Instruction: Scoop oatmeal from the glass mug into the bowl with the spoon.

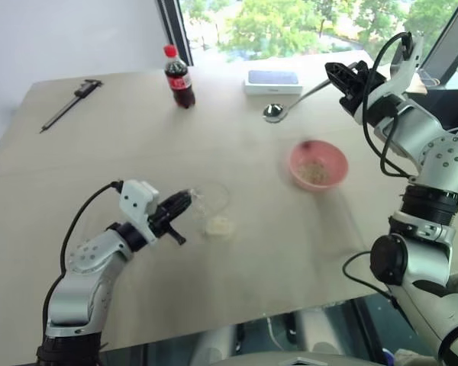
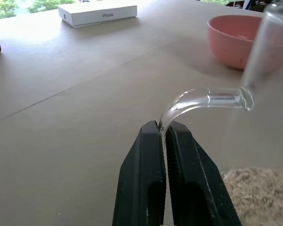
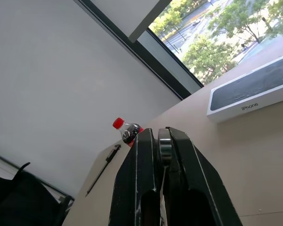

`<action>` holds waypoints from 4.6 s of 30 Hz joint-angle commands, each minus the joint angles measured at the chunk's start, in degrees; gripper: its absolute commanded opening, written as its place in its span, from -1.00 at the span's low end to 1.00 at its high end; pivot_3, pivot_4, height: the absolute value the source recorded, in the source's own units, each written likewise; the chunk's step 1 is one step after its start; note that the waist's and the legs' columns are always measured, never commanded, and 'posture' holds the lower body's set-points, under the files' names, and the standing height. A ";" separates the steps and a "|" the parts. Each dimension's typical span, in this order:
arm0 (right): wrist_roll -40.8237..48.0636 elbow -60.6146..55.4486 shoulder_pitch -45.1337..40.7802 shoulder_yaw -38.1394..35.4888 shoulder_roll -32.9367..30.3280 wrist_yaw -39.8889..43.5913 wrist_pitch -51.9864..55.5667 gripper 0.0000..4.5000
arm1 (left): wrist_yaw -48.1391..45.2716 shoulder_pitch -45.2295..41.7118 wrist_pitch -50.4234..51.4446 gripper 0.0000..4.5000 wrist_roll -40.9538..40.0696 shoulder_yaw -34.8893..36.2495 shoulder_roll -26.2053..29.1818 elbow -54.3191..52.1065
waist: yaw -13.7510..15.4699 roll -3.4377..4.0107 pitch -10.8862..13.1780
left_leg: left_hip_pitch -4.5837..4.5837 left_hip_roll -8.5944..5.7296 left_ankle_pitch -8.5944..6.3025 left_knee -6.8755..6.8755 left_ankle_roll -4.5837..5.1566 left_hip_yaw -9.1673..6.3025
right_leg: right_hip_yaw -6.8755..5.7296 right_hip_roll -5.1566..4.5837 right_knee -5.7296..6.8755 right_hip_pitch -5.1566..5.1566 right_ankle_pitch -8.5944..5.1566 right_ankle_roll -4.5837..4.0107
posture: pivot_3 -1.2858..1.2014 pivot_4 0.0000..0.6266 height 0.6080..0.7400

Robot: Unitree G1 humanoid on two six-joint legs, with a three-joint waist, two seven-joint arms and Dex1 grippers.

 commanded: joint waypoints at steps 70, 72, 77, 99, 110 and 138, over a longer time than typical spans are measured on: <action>-27.37 -18.94 8.32 35.33 0.20 31.08 -1.60 -1.00 | 2.78 -31.91 -14.87 -0.97 12.86 -8.95 -5.68 25.09 | 0.11 -0.04 -0.01 | -0.09 -0.07 0.02 0.09 -0.04 -0.13 | -0.11 -0.03 0.00 -0.05 0.01 0.02 | 0.03 -0.52 1.00; -26.18 -18.76 8.47 33.72 1.08 30.06 0.82 -1.00 | 2.83 -31.84 -14.79 -0.97 12.89 -8.97 -5.75 24.97 | 0.12 -0.04 -0.01 | -0.08 -0.07 0.02 0.09 -0.04 -0.13 | -0.11 -0.03 0.00 -0.05 0.01 0.02 | 0.03 -0.52 1.00; -21.10 -15.48 6.27 23.64 6.69 22.54 11.38 -1.00 | 2.85 -31.66 -14.74 -0.97 13.10 -9.21 -5.96 24.87 | 0.12 -0.04 -0.01 | -0.08 -0.07 0.02 0.09 -0.04 -0.13 | -0.09 -0.03 0.04 -0.05 0.01 0.02 | 0.03 -0.52 1.00; -31.56 -16.04 6.37 33.45 -0.94 32.12 -9.89 -1.00 | 2.09 -31.34 -14.73 -0.97 13.54 -9.94 -6.91 25.25 | -0.11 -0.03 -0.01 | -0.09 -0.09 0.03 0.09 -0.04 -0.09 | -0.08 -0.02 0.05 -0.08 0.01 0.02 | 0.03 -0.52 1.00; -30.17 -16.79 8.93 33.51 -0.53 32.07 -6.74 -1.00 | 1.84 -31.67 -14.90 -0.97 13.68 -9.63 -6.99 25.81 | -0.05 -0.04 -0.01 | -0.08 -0.09 0.03 0.10 -0.05 -0.11 | -0.08 -0.02 0.06 -0.08 0.01 0.02 | 0.03 -0.52 1.00; -13.94 -11.47 0.86 5.53 12.83 5.65 22.59 -1.00 | 1.76 -31.04 -15.81 -0.97 14.20 -9.97 -7.71 27.00 | -0.05 -0.03 -0.02 | -0.09 -0.09 0.03 0.10 -0.05 -0.09 | -0.05 -0.03 0.08 -0.08 0.01 0.02 | 0.03 -0.52 1.00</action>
